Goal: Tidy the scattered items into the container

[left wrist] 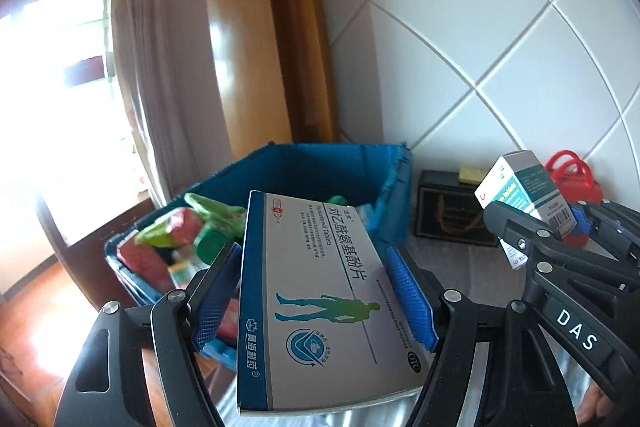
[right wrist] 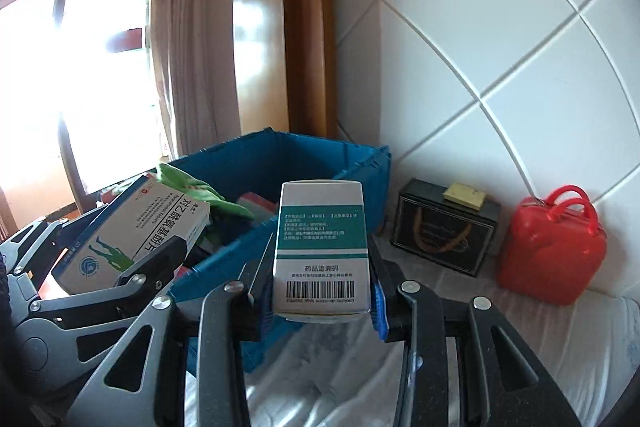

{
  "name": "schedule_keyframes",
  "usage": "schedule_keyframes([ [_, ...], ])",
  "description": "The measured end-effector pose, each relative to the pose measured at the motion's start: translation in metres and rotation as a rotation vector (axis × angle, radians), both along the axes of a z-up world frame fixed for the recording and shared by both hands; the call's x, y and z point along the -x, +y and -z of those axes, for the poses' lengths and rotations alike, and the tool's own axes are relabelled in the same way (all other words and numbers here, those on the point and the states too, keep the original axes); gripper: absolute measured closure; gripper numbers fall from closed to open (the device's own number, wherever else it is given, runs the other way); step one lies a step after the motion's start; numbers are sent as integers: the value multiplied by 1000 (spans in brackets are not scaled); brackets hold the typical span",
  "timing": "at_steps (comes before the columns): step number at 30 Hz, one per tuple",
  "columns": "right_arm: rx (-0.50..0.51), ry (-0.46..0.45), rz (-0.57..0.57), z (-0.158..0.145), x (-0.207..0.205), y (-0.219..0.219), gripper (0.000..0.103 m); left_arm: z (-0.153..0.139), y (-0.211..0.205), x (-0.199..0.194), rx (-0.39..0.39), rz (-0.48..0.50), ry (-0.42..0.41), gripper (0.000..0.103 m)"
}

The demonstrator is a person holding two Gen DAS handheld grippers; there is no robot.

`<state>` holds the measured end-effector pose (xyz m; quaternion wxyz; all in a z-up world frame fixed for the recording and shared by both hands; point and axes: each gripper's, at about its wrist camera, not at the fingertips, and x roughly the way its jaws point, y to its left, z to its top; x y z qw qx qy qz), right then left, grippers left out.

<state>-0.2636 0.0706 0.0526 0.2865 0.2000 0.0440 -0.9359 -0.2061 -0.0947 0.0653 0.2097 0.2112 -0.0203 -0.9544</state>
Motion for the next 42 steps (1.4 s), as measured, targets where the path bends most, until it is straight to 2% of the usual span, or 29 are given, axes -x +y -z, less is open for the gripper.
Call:
schedule_keyframes([
  [4,17,-23,-40,-8,9,-69,66,0,-70,8,-2,-49,-17,29],
  [8,-12,-67,-66,1,22,-129,66,14,-121,21,-27,-74,-54,29],
  [11,-46,-99,-69,16,38,-162,66,26,-139,36,-40,-58,-78,29],
  [16,-83,-135,-50,32,57,-189,66,40,-150,57,-54,-26,-96,29],
  [18,-94,-144,-39,35,63,-193,66,41,-153,59,-67,-23,-100,27],
  [20,-107,-149,-21,38,67,-194,66,43,-155,63,-79,-13,-107,17],
  [22,-118,-153,-1,40,71,-196,66,46,-156,64,-80,-4,-108,15],
  [24,-126,-150,23,41,74,-195,57,47,-157,64,-82,-3,-106,14],
  [26,-135,-148,51,39,74,-191,39,47,-160,61,-94,-5,-100,13],
  [29,-127,-148,72,37,71,-184,22,45,-162,52,-118,-9,-85,9],
  [31,-118,-138,80,33,65,-179,21,41,-160,43,-118,-8,-55,7],
  [32,-111,-130,83,31,61,-175,21,39,-157,38,-113,-5,-30,1],
  [34,-98,-114,91,27,54,-168,20,34,-152,29,-102,6,23,1],
  [36,-80,-93,106,24,43,-158,20,32,-148,31,-104,8,19,1],
  [38,-69,-80,112,22,34,-148,18,33,-143,29,-147,33,20,1],
  [42,-75,-72,125,23,24,-132,17,42,-123,28,-140,47,1,1],
])
